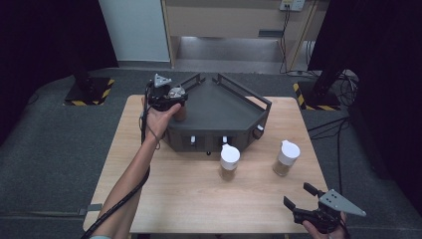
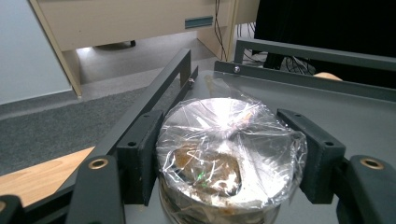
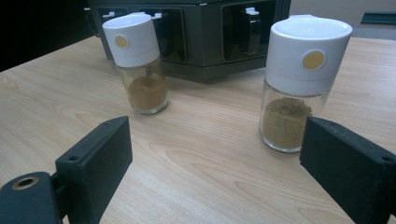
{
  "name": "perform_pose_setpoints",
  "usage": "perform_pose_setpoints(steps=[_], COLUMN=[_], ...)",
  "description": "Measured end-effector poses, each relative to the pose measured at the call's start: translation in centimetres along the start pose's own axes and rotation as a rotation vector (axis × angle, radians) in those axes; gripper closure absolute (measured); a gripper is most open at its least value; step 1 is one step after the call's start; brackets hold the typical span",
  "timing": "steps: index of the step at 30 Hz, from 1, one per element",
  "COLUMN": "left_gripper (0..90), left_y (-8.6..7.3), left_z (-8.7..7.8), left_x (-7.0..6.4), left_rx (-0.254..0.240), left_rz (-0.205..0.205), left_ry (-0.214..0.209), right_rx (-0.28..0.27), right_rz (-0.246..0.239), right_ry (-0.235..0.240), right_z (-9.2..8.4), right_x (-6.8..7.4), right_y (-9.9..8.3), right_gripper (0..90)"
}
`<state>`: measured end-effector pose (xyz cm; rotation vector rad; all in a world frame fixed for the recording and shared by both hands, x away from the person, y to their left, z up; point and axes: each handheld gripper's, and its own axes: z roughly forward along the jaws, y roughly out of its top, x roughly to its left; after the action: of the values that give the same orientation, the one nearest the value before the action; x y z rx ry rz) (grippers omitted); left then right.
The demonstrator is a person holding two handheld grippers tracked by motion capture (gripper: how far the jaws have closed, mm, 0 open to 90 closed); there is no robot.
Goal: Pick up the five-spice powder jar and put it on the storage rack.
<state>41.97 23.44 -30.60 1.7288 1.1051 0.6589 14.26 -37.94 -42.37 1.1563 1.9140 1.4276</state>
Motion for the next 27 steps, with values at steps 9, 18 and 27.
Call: perform_pose_setpoints(steps=[9, 18, 27], left_gripper=[28.3, 11.2, 9.5], left_y=[-0.1, 0.5, 1.8], left_z=[0.1, -1.0, -3.8], left_x=[0.1, 0.3, -0.5], left_rx=[0.002, -0.027, -0.072], left_rz=[-0.022, 0.031, 0.116], left_ry=[-0.009, -0.045, -0.098], right_rx=[-0.001, -0.002, -0.004], right_rz=[-0.001, -0.002, -0.008], right_ry=[-0.003, -0.001, 0.0], right_z=[0.0, 0.0, -0.1], right_x=[0.1, 0.1, 0.1], right_y=[0.0, 0.0, 0.0], right_gripper=[9.2, 9.2, 9.2])
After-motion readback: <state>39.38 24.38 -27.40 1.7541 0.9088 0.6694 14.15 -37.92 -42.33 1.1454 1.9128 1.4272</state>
